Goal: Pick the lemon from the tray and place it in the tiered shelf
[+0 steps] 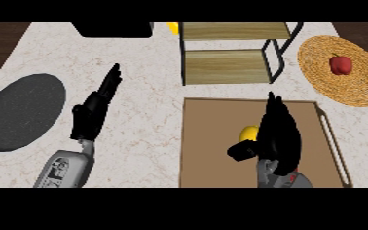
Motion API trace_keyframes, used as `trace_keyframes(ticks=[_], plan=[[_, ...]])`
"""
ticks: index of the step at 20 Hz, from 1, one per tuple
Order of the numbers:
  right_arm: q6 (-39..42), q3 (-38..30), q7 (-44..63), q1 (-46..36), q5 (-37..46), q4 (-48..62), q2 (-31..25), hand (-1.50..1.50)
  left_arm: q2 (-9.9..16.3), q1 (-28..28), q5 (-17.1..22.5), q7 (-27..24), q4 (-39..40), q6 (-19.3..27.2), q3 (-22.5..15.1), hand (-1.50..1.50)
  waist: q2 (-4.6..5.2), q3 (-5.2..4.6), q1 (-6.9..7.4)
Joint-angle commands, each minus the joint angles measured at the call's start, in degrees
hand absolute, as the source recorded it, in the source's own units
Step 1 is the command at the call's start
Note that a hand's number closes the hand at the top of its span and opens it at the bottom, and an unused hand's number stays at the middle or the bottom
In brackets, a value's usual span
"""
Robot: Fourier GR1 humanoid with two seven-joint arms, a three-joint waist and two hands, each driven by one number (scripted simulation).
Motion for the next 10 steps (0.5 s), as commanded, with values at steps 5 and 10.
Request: trace_keyframes(ticks=[5,10], plan=[[-1.56,-0.91,8.25,1.47,-0.04,1.64,0.47,-1.5,-0.85,1.71,-1.64,1.35,-2.63,0.78,-0.61,0.0,-0.1,0.03,-0.07],[-5.84,-1.19,3.98,3.69,0.41,5.52,0.47,-1.5,-0.43,1.71,-0.44,-1.92,0.34,-1.07,1.36,0.0,0.01,0.02,-0.21]])
